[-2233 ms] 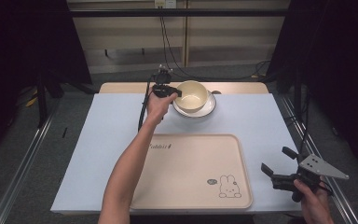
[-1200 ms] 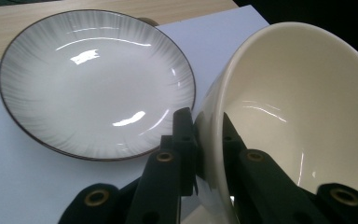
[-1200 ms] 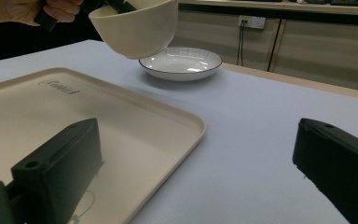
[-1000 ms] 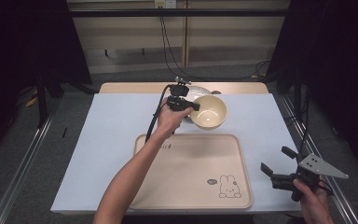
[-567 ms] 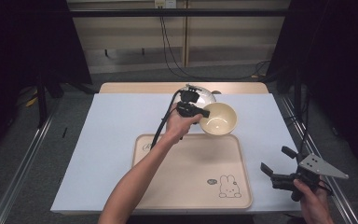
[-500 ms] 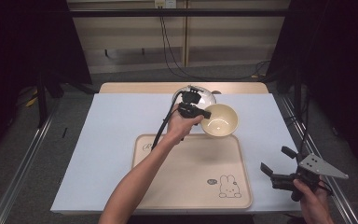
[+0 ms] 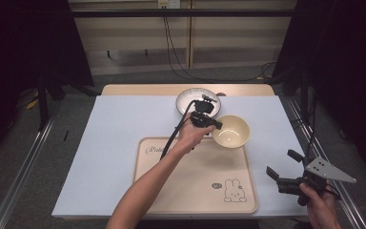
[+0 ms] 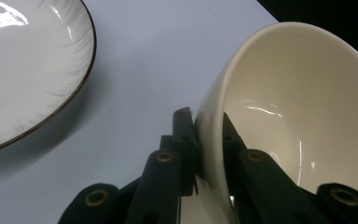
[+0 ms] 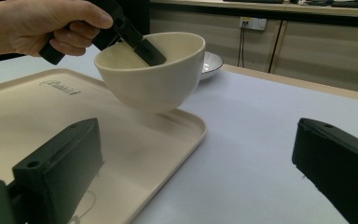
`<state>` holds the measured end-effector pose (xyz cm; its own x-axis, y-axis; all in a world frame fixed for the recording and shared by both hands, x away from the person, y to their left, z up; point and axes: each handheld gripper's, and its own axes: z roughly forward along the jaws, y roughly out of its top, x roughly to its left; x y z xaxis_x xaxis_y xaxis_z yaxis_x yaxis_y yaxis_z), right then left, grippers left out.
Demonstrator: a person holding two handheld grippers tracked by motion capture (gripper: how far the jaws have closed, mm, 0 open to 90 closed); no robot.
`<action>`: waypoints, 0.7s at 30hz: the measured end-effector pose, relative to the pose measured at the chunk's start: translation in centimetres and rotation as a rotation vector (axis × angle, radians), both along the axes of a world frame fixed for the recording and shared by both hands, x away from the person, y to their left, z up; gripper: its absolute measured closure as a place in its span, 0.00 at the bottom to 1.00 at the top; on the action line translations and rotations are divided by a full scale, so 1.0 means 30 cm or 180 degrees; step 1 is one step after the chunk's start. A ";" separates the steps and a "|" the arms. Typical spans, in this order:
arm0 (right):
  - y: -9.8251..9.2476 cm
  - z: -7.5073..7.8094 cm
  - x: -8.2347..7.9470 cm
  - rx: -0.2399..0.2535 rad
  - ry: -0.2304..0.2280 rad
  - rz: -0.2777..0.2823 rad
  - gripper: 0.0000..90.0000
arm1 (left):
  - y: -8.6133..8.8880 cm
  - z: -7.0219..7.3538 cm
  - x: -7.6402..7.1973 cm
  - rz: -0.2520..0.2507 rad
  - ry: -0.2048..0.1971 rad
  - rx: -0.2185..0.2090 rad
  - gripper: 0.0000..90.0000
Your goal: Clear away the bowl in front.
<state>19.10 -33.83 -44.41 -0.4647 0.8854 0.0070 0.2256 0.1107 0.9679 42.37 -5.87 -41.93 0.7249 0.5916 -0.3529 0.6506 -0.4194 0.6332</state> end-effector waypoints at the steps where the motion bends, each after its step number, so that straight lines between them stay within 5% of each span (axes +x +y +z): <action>1: 0.000 0.000 0.000 0.0003 0.0006 0.0010 0.01 | -0.001 -0.004 0.001 -0.0034 -0.0006 0.0026 0.92; 21: 0.003 -0.002 0.001 -0.0010 0.0011 -0.0008 0.01 | -0.031 -0.088 -0.005 -0.0095 0.0115 0.0159 0.92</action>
<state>19.15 -33.76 -44.46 -0.4625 0.8866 0.0060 0.2293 0.1130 0.9668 42.21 -6.79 -44.57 0.7299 0.5874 -0.3497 0.6592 -0.4695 0.5874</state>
